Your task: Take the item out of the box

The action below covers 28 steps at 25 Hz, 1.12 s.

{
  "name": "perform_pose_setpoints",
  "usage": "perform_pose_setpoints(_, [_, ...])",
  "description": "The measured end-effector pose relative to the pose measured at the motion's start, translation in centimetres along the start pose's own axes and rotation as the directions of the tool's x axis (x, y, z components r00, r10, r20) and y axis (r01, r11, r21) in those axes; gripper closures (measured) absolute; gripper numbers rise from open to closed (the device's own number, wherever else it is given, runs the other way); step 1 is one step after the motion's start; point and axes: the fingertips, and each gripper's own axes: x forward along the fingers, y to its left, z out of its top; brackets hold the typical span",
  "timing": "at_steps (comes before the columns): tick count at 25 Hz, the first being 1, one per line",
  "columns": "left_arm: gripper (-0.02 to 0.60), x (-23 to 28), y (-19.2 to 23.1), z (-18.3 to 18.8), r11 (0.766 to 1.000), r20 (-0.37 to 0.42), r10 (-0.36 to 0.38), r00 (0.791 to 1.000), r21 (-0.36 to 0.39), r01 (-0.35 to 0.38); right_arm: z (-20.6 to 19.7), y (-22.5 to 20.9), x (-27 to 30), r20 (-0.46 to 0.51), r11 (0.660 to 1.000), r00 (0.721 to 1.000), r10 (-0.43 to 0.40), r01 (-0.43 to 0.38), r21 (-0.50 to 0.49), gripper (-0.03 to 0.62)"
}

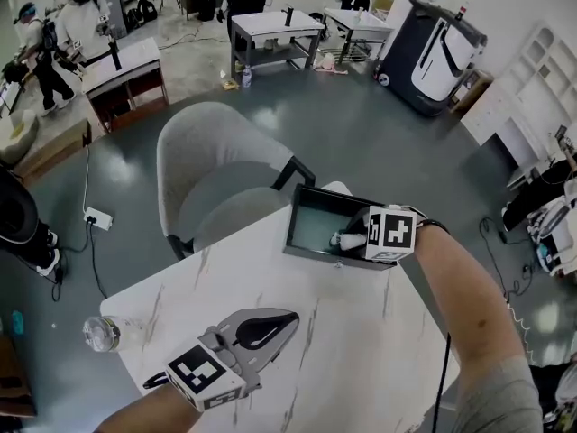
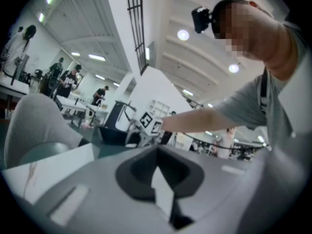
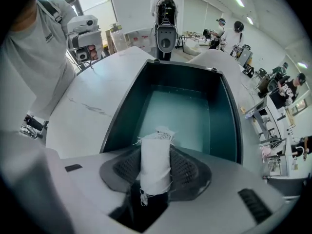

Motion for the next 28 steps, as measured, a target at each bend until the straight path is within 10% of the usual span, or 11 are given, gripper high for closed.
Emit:
perform_pose_setpoints(16, [0.581,1.2,1.4,3.9,0.995,0.033,0.070,0.997,0.071,-0.072,1.8,-2.0,-6.1,0.113,0.950,0.965,-0.237,0.206,0.235,0.437])
perform_pose_setpoints(28, [0.581,4.0,3.0,13.4,0.975,0.082,0.110,0.990,0.184,-0.124,4.5,-2.2,-16.5,0.208,0.821,0.860,-0.465,0.331,0.465,0.437])
